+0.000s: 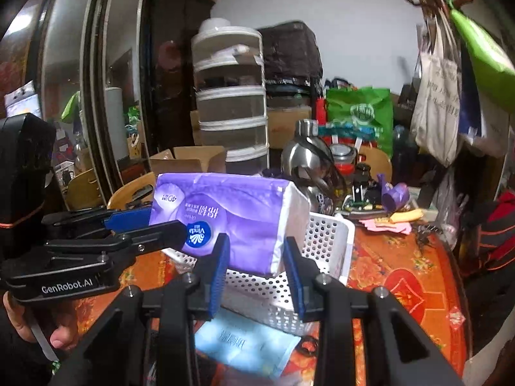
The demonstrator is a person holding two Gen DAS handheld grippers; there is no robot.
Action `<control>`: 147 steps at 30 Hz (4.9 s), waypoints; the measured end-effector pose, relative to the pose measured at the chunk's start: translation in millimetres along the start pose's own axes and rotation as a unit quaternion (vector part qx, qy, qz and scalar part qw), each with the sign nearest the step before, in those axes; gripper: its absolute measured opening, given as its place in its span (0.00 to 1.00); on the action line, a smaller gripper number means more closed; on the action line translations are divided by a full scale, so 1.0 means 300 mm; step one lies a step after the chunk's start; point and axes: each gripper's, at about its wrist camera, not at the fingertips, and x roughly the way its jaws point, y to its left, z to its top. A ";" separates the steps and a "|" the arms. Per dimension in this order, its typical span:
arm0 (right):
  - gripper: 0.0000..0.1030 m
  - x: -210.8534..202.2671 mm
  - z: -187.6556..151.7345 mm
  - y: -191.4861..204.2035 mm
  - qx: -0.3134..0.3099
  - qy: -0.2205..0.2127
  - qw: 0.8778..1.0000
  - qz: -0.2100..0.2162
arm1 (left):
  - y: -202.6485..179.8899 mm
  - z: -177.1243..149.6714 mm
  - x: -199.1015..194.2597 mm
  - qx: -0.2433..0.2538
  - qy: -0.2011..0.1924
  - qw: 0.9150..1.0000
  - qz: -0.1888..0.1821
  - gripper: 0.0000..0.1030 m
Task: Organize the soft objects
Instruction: 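Carry the purple tissue pack into the white basket and release, then grasp the grey plush toy with the right gripper, then lower the grey plush toy into the white basket and release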
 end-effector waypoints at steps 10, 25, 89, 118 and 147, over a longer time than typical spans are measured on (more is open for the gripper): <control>0.31 0.330 -0.050 -0.120 0.050 0.080 0.995 0.027 | 0.158 -0.033 0.339 -0.050 0.079 0.996 0.010 0.40; 0.33 0.512 -0.085 -0.179 0.064 0.142 0.988 -0.011 | 0.291 -0.089 0.504 -0.127 0.115 0.985 -0.001 0.41; 0.47 -0.182 -0.711 -0.356 0.140 0.094 0.986 -0.002 | -0.418 -0.613 0.224 -0.034 0.114 0.991 -0.067 0.84; 0.15 -0.187 -0.680 -0.279 0.087 0.090 0.992 -0.012 | -0.429 -0.650 0.200 -0.033 0.101 0.986 -0.126 0.26; 0.15 -0.049 0.031 -0.092 0.024 0.026 0.999 -0.019 | -0.135 0.166 0.066 -0.032 0.043 0.998 -0.031 0.26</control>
